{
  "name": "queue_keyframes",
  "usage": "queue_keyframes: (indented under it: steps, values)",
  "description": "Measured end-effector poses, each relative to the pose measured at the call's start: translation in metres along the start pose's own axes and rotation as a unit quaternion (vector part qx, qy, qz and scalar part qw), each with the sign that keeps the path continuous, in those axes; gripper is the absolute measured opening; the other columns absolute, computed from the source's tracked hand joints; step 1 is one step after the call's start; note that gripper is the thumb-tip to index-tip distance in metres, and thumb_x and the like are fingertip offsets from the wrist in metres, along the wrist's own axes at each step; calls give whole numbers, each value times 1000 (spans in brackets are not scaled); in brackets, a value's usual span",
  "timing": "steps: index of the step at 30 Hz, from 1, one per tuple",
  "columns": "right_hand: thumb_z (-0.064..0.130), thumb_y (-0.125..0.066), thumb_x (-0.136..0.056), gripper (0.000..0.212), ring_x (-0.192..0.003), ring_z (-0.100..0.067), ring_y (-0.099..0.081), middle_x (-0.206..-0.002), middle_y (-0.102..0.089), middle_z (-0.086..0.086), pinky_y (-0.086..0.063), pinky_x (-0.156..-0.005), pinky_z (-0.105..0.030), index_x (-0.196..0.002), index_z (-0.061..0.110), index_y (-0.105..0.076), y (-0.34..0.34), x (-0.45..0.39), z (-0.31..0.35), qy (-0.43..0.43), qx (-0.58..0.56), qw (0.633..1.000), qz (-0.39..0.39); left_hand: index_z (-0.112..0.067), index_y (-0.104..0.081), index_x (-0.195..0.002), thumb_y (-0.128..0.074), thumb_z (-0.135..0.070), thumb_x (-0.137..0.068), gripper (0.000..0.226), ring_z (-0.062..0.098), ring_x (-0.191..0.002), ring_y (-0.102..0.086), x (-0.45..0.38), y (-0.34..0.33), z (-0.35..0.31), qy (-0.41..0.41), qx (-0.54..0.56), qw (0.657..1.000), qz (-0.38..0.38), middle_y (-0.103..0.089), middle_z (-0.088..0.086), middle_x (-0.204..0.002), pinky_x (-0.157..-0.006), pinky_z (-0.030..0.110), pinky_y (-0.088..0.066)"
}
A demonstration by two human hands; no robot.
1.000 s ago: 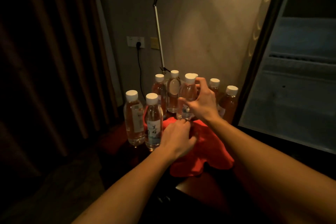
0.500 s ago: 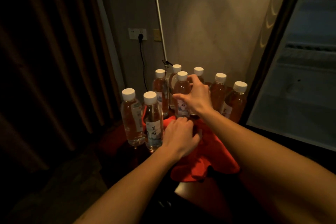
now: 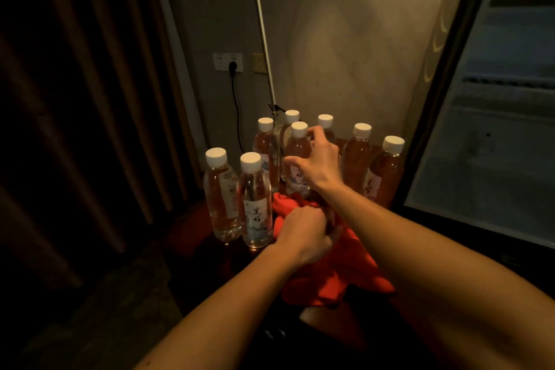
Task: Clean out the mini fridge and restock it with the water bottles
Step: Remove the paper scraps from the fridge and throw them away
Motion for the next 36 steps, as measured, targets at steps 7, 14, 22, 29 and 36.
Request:
queue_keyframes:
  steps: [7, 14, 22, 29, 36]
  values:
    - [34, -85, -68, 60, -102, -18, -64, -108, -68, -4, -54, -85, -35, -114, 17, -50, 5, -1, 6, -10, 68, 997, 21, -22, -62, -83, -61, -45, -85, 24, 28, -80, -65, 2, -6, -1, -12, 69, 997, 22, -70, 2, -83, -66, 39, -51]
    - [42, -77, -76, 50, -108, -28, -62, -112, -67, -7, -51, -84, -37, -115, 20, -55, 25, 17, 10, -26, 138, 990, 9, -22, -61, -98, -53, -43, -88, 25, 34, -87, -64, 8, -1, -14, -53, 31, 998, -13, -69, 9, -95, -64, 38, -47]
    - [30, -59, -87, 20, -94, -27, -66, -99, -71, -6, -54, -79, -37, -105, 19, -61, 128, 111, -1, -8, 193, 979, -60, -12, -64, -115, -58, -35, -86, 38, 37, -103, -59, 15, 8, -86, -102, -9, 991, -89, -64, 14, -113, -80, 41, -46]
    - [32, -57, -89, 23, -95, -33, -65, -98, -70, -9, -50, -77, -38, -107, 19, -57, 269, 223, -40, -67, 293, 941, -158, -18, -56, -104, -58, -35, -84, 26, 28, -101, -57, 39, -22, -213, -197, 23, 977, -81, -61, 3, -105, -77, 39, -42]
    - [26, -58, -88, 21, -100, -30, -60, -99, -68, -9, -49, -81, -38, -107, 16, -59, 396, 316, -69, -133, 346, 894, -250, -21, -54, -111, -50, -34, -90, 26, 21, -106, -55, 68, -61, -344, -302, 78, 949, -53, -57, -2, -113, -84, 35, -42]
Point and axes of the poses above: each hand's wrist, its own x-axis away from the middle knuckle, its own y-axis out of the back of the hand, z = x × y, the point moved 4 cm from there along -x, towards the middle knuckle
